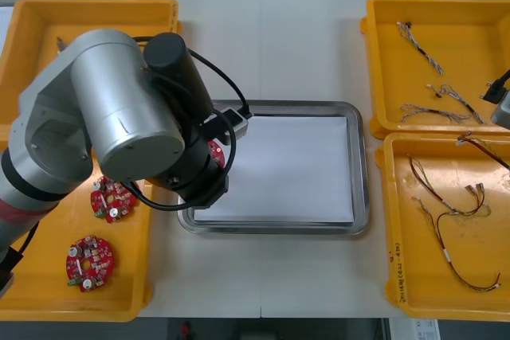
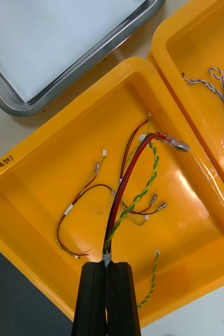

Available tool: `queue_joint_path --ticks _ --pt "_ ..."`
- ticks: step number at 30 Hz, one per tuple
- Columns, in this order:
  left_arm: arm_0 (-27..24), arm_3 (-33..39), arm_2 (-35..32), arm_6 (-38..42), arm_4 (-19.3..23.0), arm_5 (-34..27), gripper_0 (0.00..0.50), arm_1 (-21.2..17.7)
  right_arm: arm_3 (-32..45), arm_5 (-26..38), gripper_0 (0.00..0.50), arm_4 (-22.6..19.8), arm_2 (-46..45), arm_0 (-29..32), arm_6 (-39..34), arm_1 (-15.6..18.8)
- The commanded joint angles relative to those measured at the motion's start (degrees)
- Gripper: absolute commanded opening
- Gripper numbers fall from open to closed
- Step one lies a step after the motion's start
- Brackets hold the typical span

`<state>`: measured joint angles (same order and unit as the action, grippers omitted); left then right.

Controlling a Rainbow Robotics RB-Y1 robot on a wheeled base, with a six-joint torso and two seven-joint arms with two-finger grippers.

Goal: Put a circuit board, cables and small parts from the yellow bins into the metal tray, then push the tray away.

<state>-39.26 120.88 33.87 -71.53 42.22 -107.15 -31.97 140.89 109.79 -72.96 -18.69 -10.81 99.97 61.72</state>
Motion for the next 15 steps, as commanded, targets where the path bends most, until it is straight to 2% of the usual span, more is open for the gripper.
queue_joint_path --ticks 1,11,15 --pt "-3.6 -2.9 6.2 4.9 -2.2 4.6 0.000 1.7 1.1 0.2 0.000 -0.6 0.3 -1.1 1.7 2.2" --pt "-6.4 -12.1 13.4 6.1 -1.9 12.7 0.000 2.3 0.7 0.2 0.000 -0.8 0.3 -1.1 1.7 2.2" --pt "-6.8 -14.2 14.6 6.6 -1.5 14.2 0.000 2.5 0.7 0.2 0.000 -0.7 0.3 -1.1 1.6 2.2"
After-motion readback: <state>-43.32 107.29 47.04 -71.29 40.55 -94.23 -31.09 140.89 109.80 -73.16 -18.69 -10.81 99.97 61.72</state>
